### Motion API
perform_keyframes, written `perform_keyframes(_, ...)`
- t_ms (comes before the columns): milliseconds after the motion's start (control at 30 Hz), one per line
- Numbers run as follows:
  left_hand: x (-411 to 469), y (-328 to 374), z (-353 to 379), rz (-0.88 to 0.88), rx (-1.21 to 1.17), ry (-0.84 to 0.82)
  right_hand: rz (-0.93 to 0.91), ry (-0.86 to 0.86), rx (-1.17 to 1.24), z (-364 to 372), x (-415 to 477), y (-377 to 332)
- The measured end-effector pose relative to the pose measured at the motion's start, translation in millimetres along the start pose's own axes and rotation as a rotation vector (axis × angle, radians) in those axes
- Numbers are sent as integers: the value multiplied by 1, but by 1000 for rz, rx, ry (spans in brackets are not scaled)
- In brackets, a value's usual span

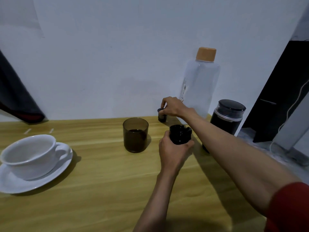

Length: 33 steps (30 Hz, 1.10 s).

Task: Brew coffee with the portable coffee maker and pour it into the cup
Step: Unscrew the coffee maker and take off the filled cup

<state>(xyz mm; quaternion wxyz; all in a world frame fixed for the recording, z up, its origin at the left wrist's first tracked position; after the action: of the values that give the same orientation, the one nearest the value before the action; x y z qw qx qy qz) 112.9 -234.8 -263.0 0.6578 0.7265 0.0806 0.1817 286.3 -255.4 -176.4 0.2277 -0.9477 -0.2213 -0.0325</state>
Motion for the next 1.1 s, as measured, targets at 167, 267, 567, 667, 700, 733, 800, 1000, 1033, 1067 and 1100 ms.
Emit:
perform_keyframes(167,0,-1,0,1,11,3,13,-39,-26,-2,-2,0)
perform_keyframes(267,-1,1,0,7,6,3,-15,-35,-43,-18,-9,-8)
perform_keyframes(567,-6,6,-4,7,33,-11,-133,131,-164,-126,-71,-46)
perform_keyframes(667,-9,7,-4,14,50,-21,-86,193,-216,-153,-100,-27)
perform_keyframes(700,-9,8,-4,17,52,-26,-47,187,-247,-156,-107,-16)
perform_keyframes(733,-9,9,-4,23,54,-34,4,161,-290,-157,-115,-4)
perform_keyframes(800,-12,11,-2,31,61,-47,114,86,-377,-154,-129,23)
perform_keyframes(1000,-14,13,1,59,87,-81,146,160,-361,-142,-156,51)
perform_keyframes(1033,-14,14,1,65,96,-84,121,191,-357,-144,-157,49)
perform_keyframes(1067,-15,15,2,72,106,-88,105,213,-348,-146,-158,47)
perform_keyframes(1100,-15,14,2,77,116,-91,92,234,-339,-150,-159,44)
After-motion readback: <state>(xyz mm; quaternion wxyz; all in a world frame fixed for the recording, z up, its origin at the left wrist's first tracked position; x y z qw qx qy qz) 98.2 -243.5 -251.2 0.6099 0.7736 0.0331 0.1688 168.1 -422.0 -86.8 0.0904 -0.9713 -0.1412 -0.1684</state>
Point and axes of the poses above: each hand's wrist, its own x-axis towards the middle knuckle, its own z-axis out of the palm, y = z × x, the point moved 7 cm from there along x, towards the middle knuckle, and after that the axes turned 8 degrees about x, right-handed, at the moved point
